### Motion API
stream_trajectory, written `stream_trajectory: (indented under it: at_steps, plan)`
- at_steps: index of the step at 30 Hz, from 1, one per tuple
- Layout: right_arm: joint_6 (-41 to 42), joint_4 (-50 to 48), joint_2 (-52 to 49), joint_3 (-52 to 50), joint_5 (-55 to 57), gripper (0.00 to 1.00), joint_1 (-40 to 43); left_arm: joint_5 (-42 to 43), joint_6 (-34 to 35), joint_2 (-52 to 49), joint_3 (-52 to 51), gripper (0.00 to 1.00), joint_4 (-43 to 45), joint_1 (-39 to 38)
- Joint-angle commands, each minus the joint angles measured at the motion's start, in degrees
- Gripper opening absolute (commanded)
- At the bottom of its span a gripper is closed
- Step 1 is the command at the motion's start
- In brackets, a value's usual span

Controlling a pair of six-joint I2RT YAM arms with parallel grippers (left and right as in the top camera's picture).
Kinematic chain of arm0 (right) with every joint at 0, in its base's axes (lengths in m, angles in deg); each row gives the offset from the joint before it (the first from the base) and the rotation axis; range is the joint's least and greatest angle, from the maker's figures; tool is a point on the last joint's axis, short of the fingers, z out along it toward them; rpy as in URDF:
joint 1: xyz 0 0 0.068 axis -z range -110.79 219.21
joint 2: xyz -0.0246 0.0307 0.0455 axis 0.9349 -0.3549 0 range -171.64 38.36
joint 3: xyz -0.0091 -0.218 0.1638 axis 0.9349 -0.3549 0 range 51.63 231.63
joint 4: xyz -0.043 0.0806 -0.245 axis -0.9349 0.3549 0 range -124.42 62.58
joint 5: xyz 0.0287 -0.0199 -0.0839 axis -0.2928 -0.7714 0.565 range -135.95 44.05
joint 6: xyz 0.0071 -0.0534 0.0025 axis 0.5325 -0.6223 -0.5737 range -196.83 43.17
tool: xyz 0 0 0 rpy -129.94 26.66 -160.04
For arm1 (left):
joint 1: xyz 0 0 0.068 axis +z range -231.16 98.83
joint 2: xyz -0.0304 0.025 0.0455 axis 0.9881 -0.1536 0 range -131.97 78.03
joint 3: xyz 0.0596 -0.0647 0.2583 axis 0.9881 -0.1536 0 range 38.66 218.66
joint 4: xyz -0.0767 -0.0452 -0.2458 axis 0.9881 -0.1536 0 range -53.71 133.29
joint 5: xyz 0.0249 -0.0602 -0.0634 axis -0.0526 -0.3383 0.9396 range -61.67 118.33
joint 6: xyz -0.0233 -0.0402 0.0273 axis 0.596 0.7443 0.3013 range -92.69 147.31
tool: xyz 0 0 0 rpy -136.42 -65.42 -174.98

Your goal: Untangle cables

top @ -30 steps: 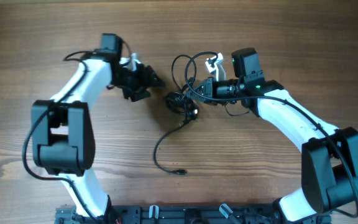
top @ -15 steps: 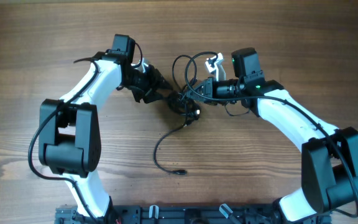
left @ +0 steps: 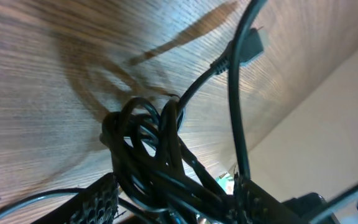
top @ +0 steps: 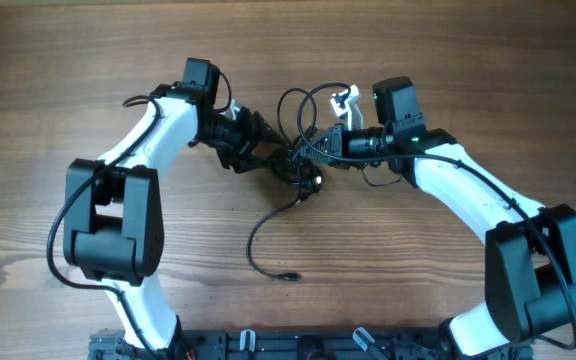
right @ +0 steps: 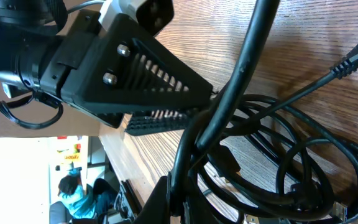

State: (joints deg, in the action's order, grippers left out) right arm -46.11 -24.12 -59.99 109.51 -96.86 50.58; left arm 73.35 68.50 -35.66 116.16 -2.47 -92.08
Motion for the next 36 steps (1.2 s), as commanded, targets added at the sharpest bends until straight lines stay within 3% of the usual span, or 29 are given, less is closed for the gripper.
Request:
stream_trajectory:
  at_steps: [1,5,11,18,28,36]
  plan:
    - [-0.7,0.1,1.2,0.5,0.3,0.04,0.1,-3.3,1.9,-0.8,-0.6,0.55,1.2,-1.3]
    - [-0.7,0.1,1.2,0.5,0.3,0.04,0.1,-5.1,2.0,-0.8,-0.7,0.48,1.5,-1.4]
    - [-0.7,0.1,1.2,0.5,-2.7,0.04,0.5,-13.1,2.2,-0.8,-0.8,0.06,3.6,-1.5]
    - [-0.7,0.1,1.2,0.5,-15.7,0.04,4.9,-20.3,2.1,-0.8,-0.8,0.04,4.4,-1.5]
    - [-0.8,1.3,1.2,0.5,-25.5,0.04,12.5,-27.1,2.1,-0.8,-0.8,0.04,4.2,0.8]
    - [-11.6,13.0,1.2,0.5,-25.4,0.04,19.8,-28.6,2.1,-0.8,-0.8,0.04,2.1,7.1]
